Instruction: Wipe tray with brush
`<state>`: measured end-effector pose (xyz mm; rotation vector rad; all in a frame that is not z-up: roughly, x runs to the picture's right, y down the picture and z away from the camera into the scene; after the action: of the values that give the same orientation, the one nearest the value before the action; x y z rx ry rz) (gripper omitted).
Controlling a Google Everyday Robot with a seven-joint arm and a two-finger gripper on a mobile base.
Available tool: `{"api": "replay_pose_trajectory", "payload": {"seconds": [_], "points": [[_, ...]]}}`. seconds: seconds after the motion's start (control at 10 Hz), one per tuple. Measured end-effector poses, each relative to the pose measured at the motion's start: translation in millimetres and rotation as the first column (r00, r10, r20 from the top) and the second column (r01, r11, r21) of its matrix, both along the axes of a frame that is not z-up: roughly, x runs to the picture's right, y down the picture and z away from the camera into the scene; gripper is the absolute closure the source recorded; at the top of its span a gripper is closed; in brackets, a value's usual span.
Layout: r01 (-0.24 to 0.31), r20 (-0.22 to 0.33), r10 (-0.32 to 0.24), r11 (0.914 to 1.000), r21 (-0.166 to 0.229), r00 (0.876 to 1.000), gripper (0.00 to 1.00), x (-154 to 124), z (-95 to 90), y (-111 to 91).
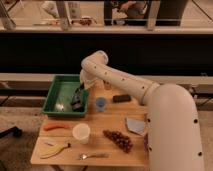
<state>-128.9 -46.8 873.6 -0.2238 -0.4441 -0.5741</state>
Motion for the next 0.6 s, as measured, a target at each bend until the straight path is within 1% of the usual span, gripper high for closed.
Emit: {"api": "replay_pose_trajectory", "payload": {"seconds": [0.3, 0.6], "points": [[0.005, 0.002, -0.005, 0.9998, 0.019, 1.000, 1.00, -4.2, 9.1, -14.6], [0.003, -0.021, -0.002, 0.9989, 0.046, 1.000, 1.00, -0.6, 22.7, -31.5]]}}
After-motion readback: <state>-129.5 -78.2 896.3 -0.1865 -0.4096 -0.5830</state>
